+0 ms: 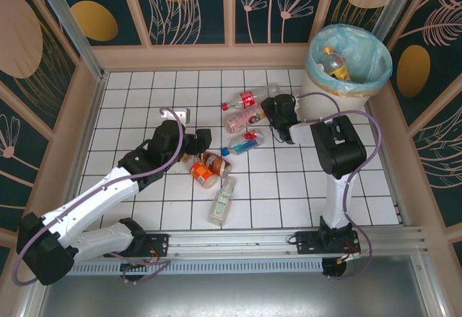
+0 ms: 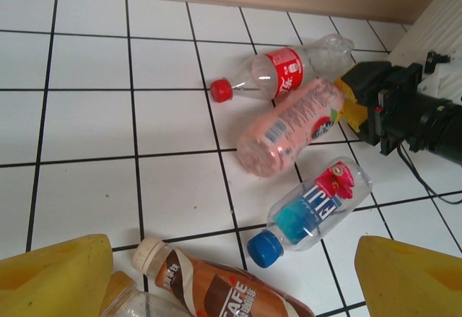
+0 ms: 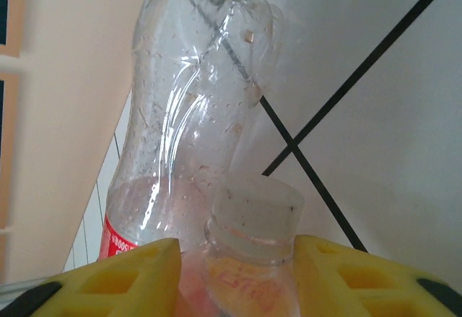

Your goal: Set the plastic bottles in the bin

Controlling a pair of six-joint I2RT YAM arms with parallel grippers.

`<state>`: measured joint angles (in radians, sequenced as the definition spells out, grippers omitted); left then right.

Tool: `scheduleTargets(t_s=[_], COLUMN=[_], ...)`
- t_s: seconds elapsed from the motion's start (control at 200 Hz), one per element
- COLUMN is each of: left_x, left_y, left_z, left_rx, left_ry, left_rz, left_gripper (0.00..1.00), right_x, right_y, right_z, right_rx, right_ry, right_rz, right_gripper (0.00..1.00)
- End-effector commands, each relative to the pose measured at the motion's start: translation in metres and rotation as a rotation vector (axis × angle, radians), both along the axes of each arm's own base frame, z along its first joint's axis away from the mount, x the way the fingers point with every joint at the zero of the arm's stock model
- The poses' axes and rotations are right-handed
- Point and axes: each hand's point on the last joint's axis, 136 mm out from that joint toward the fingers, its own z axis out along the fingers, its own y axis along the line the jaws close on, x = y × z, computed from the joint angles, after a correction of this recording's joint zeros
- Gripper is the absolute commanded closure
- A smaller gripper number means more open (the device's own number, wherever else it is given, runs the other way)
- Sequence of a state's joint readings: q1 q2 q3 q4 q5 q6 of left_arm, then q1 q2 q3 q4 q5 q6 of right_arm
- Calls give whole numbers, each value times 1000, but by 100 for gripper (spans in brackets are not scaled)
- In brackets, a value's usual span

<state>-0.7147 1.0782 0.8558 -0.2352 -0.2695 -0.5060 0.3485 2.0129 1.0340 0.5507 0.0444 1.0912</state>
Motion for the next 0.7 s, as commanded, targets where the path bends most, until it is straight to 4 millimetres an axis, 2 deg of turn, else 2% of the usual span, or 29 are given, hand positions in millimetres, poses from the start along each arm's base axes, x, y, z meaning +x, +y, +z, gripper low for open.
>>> scheduleTargets(t_s=[0.0,0.3,0.445,0.49,0.586,0.696], left_x=[3,1,3,4,6,8], left_y=[-2,2,0,0,-1,-10], left_z=[23,28,33,34,33,35], left_rx=[-13,-19,-11,-8,-6,-17], left_ry=[-54,-75,-85,-90,-96,-81], left_rz=[-4,3,-6,-6,-6,-32], left_gripper=[13,13,13,13,13,13], right_x=[-6,-19,-22,-20,-14,-7], right_y=[-4,-7,-7,-7,-7,-6], right_z=[17,33,31,29,23,14], right_rx=[50,54,45,41,21,0], right_ry=[-31,-80,-78,-72,-48,-26], right_rz=[-5,8,13,13,15,19], right_gripper=[59,64,64,60,40,34])
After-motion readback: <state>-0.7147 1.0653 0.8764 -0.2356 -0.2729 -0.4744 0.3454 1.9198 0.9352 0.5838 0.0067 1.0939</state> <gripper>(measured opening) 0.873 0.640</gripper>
